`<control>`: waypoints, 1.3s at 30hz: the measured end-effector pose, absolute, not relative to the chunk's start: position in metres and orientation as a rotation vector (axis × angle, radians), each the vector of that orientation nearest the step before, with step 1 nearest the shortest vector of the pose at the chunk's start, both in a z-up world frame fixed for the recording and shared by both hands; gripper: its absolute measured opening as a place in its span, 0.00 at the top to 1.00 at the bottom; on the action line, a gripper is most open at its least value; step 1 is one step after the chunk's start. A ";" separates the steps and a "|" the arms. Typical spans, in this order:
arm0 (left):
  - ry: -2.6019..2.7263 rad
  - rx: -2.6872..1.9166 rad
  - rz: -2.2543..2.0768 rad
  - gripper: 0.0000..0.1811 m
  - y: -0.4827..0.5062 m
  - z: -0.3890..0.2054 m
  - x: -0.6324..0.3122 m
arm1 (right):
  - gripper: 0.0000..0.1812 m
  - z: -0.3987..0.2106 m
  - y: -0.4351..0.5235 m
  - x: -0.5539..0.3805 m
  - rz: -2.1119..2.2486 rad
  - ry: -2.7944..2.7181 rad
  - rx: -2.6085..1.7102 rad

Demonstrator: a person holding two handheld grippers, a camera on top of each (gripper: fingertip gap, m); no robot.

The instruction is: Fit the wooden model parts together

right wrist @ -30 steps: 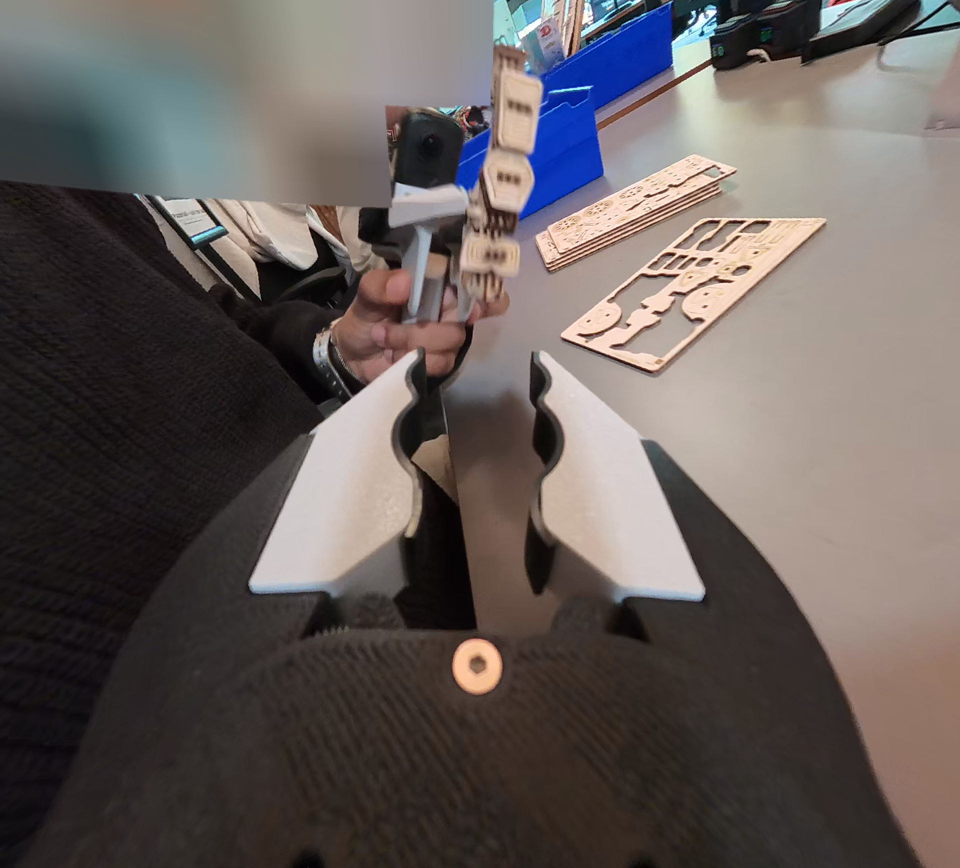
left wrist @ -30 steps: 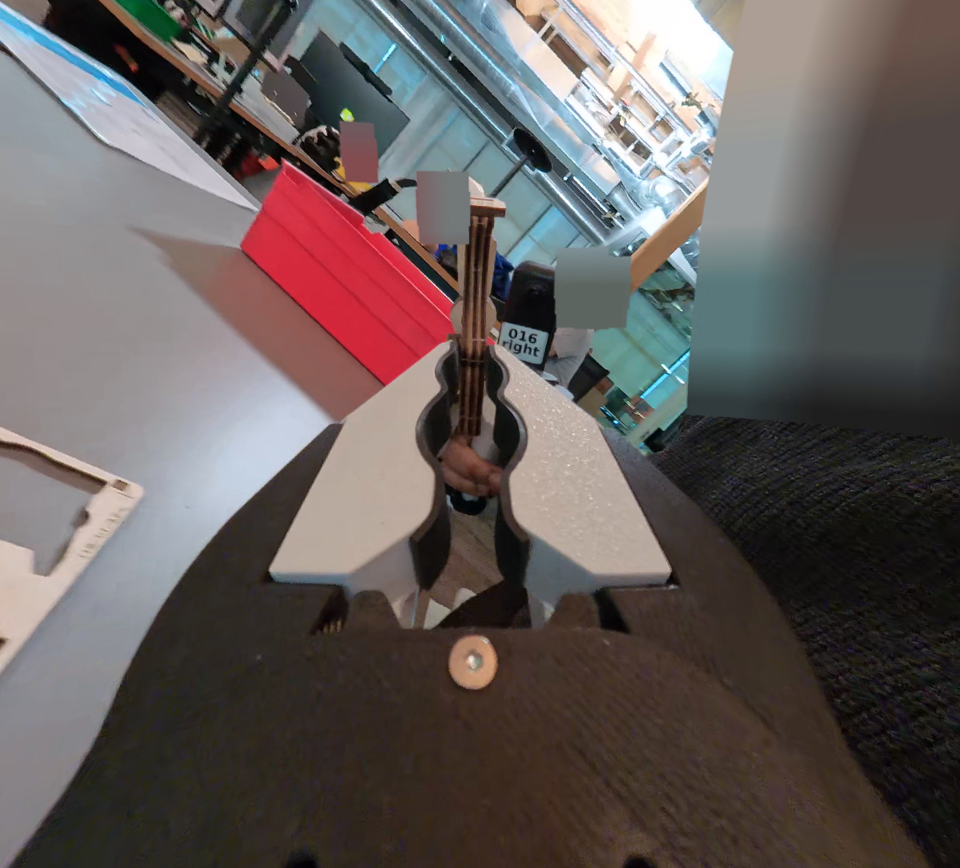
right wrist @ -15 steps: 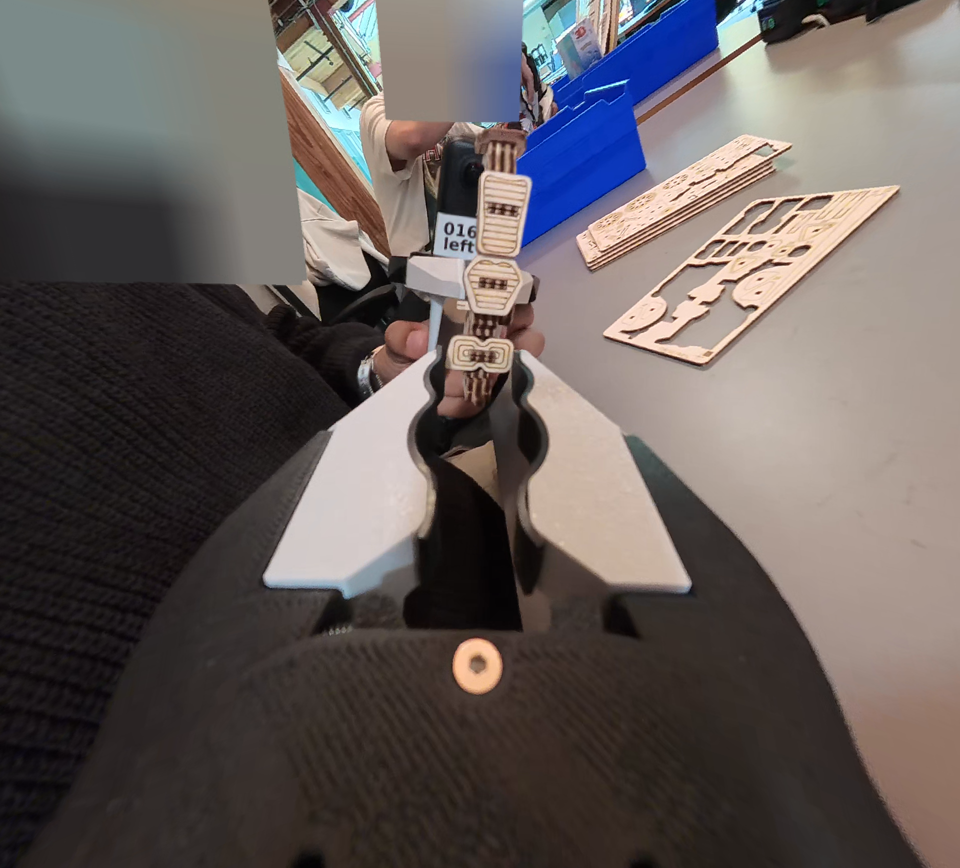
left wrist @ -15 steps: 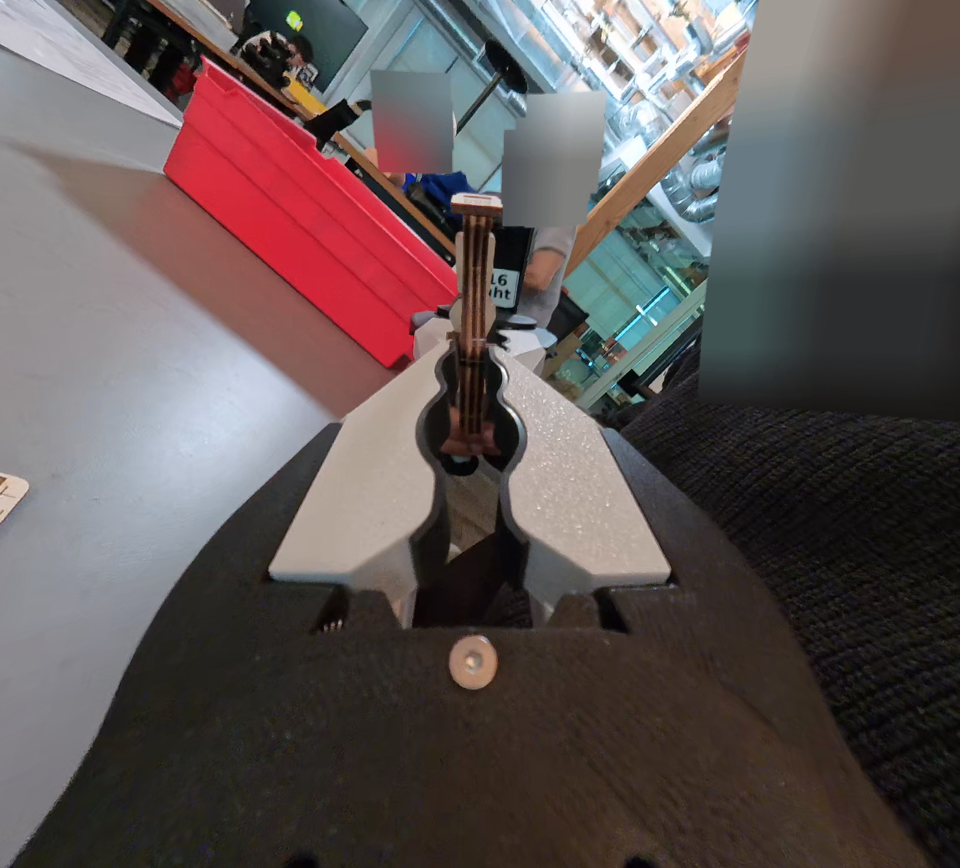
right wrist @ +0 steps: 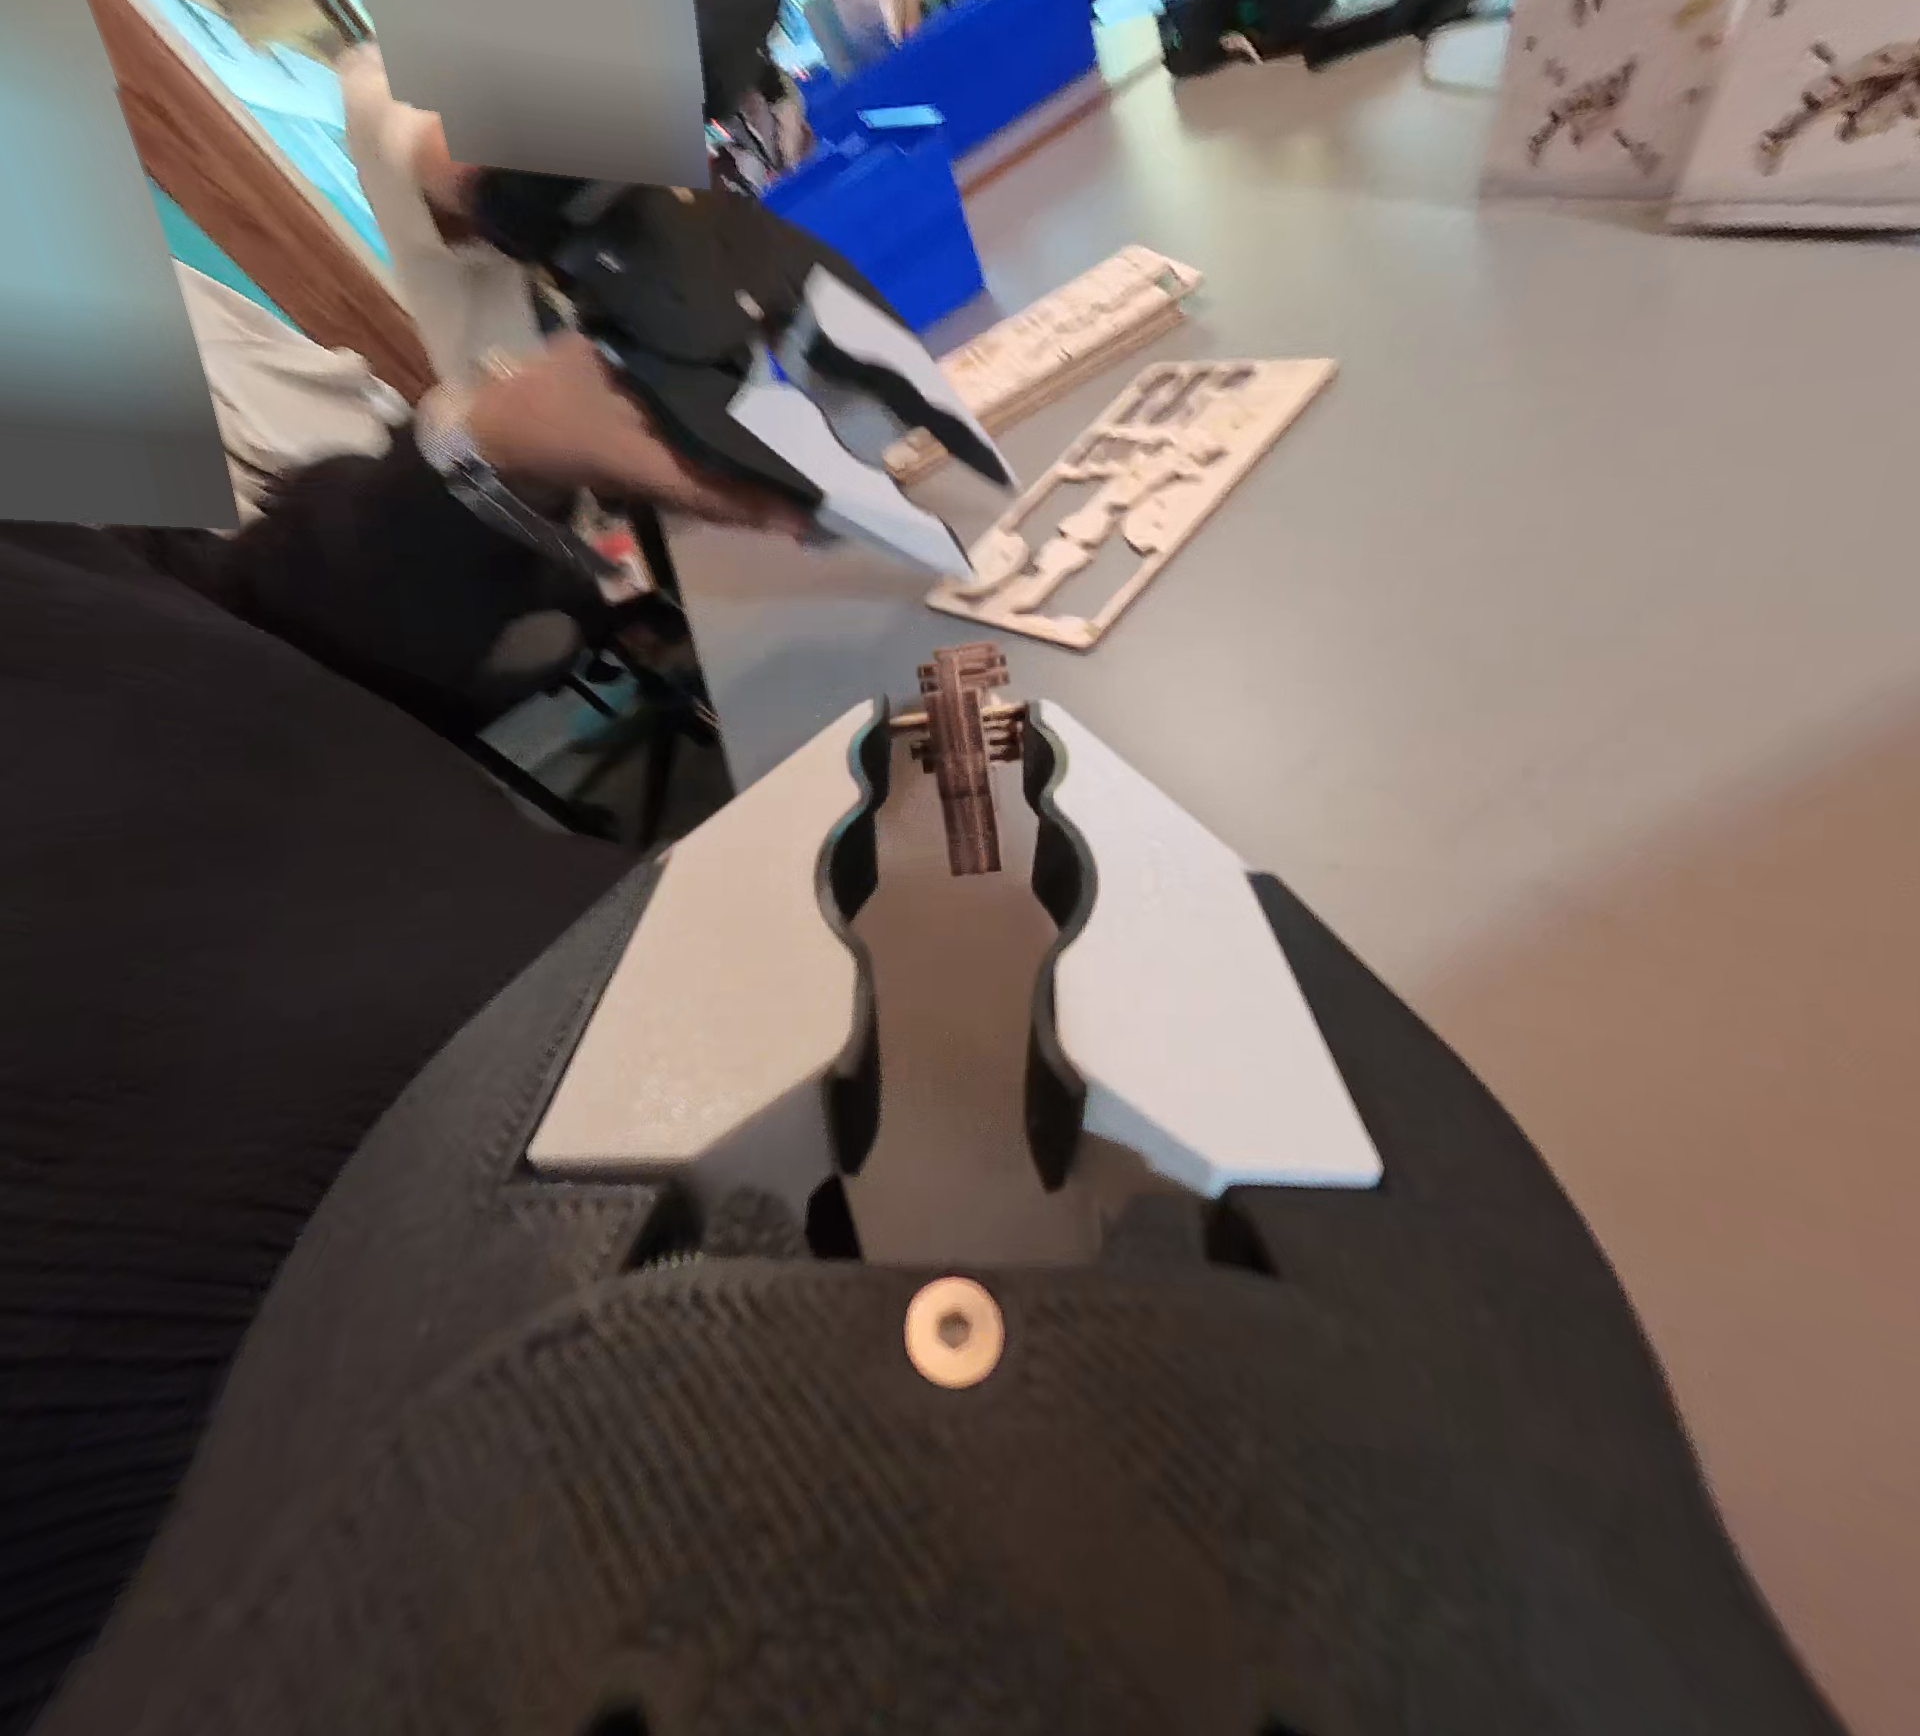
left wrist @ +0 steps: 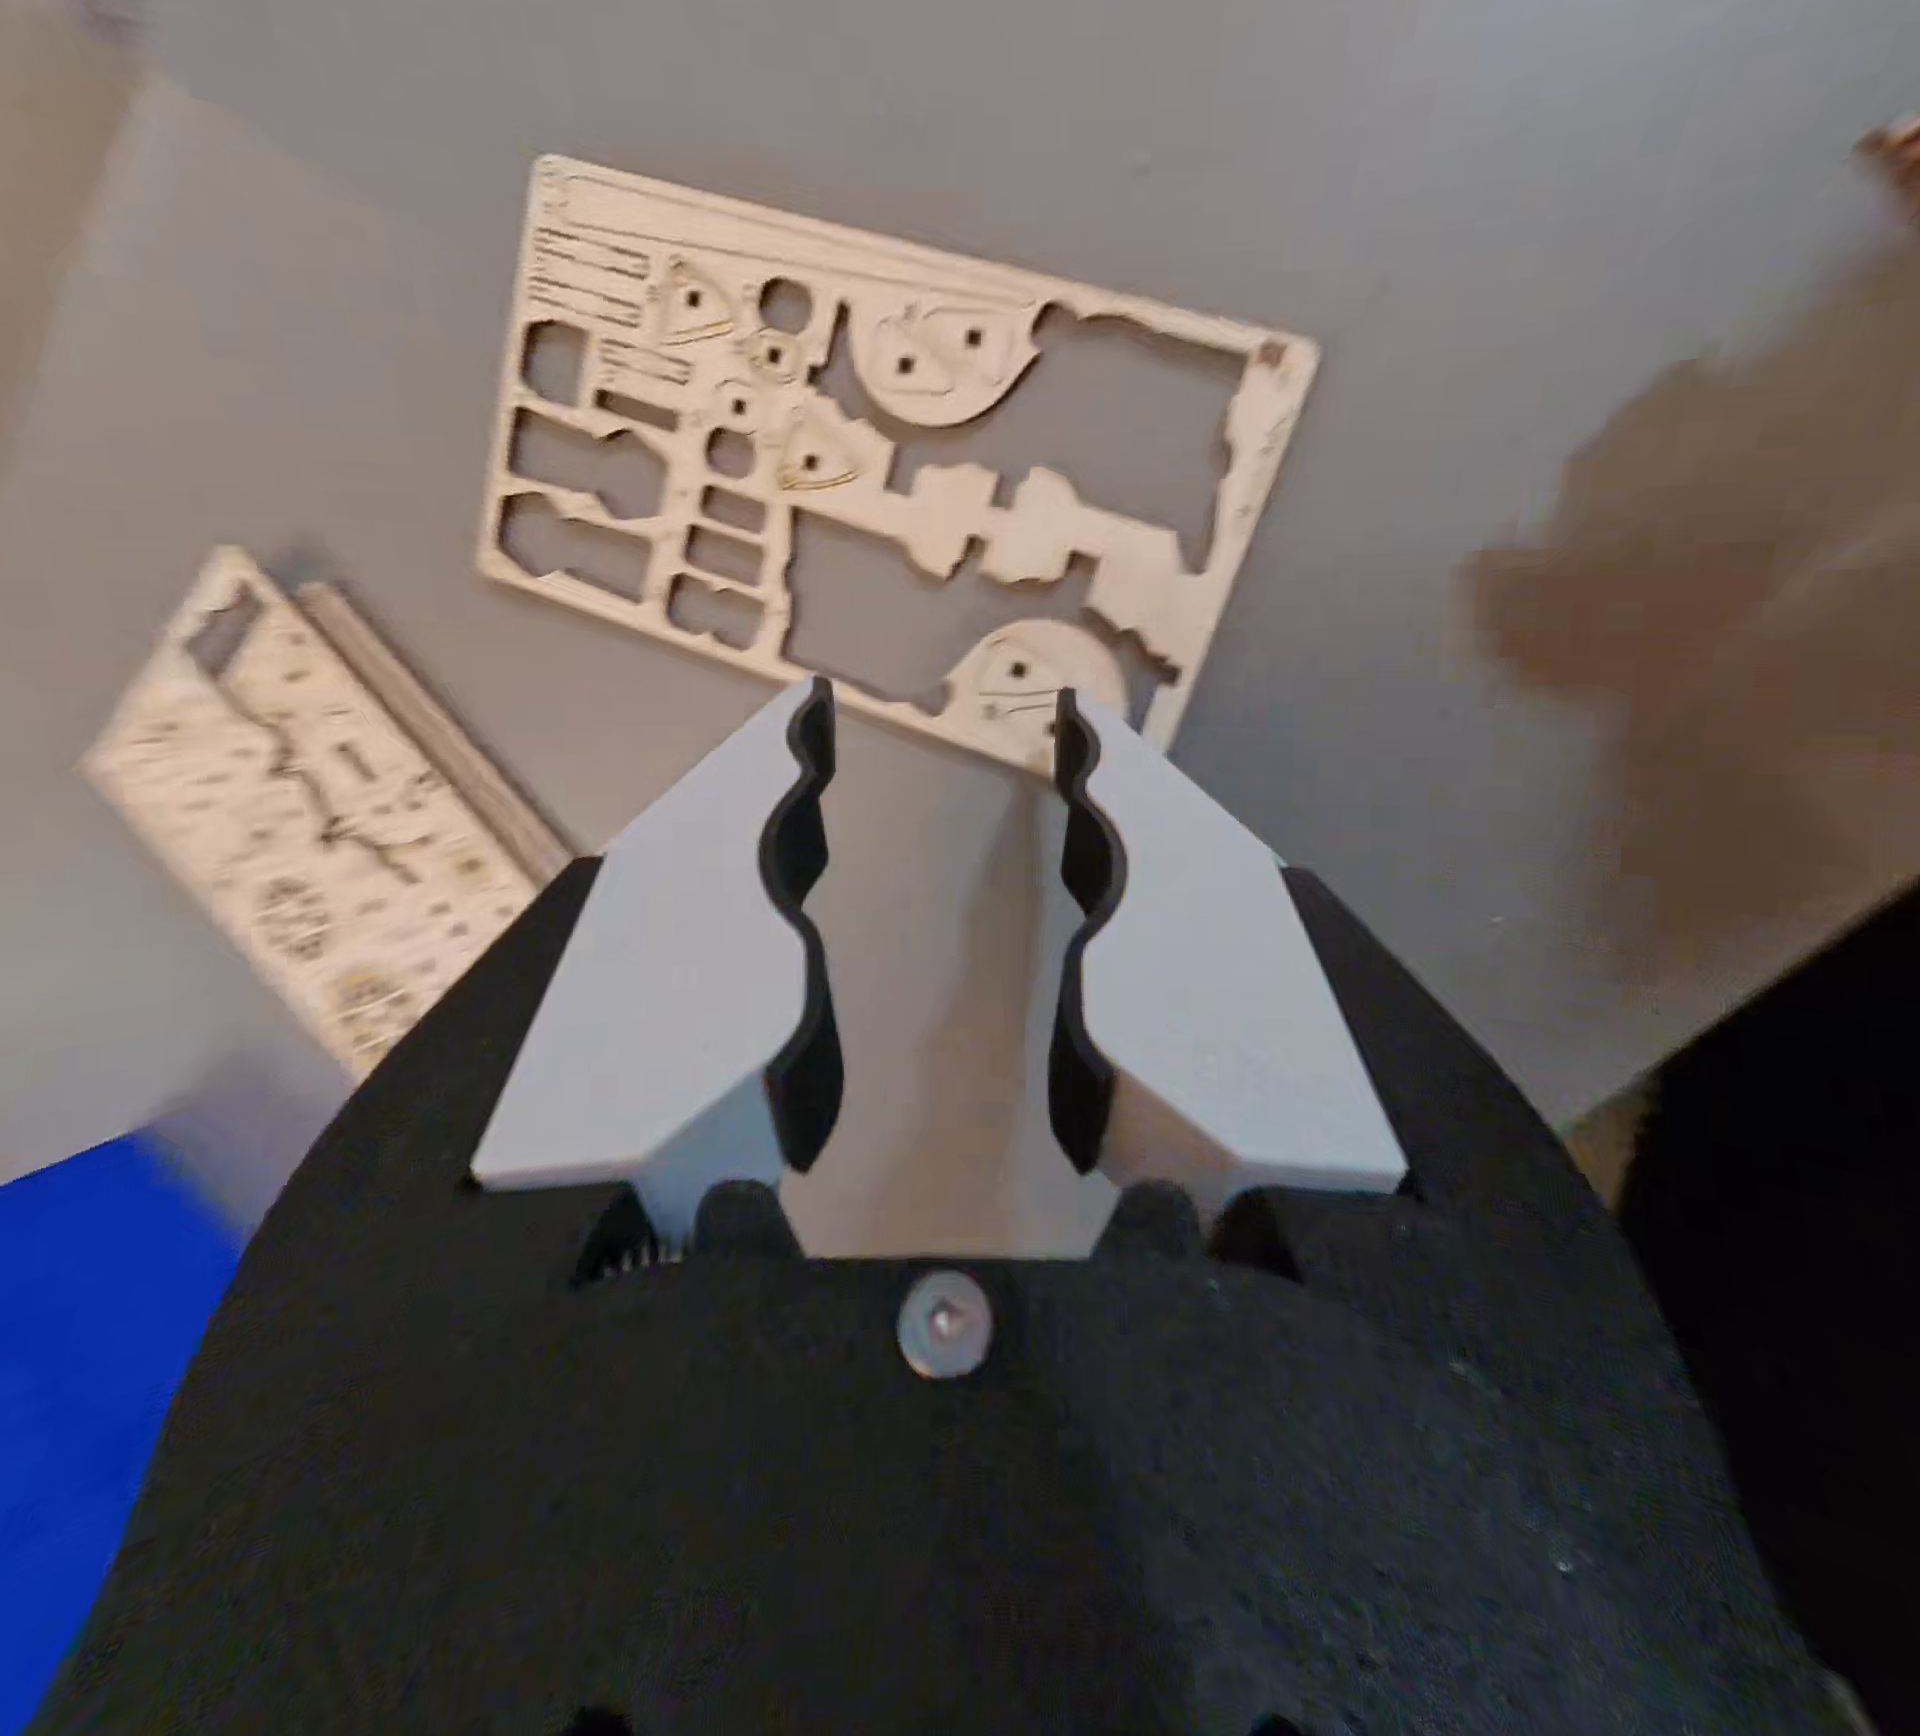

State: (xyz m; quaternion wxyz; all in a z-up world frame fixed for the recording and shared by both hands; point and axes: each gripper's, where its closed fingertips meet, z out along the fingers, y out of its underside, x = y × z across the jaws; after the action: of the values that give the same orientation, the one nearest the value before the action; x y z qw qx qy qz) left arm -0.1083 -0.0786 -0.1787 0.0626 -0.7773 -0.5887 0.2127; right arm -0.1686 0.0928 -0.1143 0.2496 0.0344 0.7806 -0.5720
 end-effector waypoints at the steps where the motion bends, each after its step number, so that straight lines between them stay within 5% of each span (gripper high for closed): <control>1: -1.790 -2.421 0.697 0.76 -0.086 -0.177 -0.108 | 0.86 -0.118 0.092 -0.169 -1.549 2.151 0.095; 15: -1.654 -2.670 1.069 0.76 -0.104 -0.157 -0.114 | 0.86 -0.128 0.085 -0.175 -1.565 2.356 0.061; 39: -1.624 -1.918 0.365 0.76 -0.044 -0.179 -0.138 | 0.86 -0.167 0.085 -0.199 -1.329 2.448 0.186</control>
State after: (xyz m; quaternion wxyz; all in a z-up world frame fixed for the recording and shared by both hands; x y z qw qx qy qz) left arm -0.1376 -0.0439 -0.1789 0.2963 -0.7213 -0.6108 0.1372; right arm -0.1988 0.0849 -0.1669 0.1740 0.0655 0.8635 -0.4689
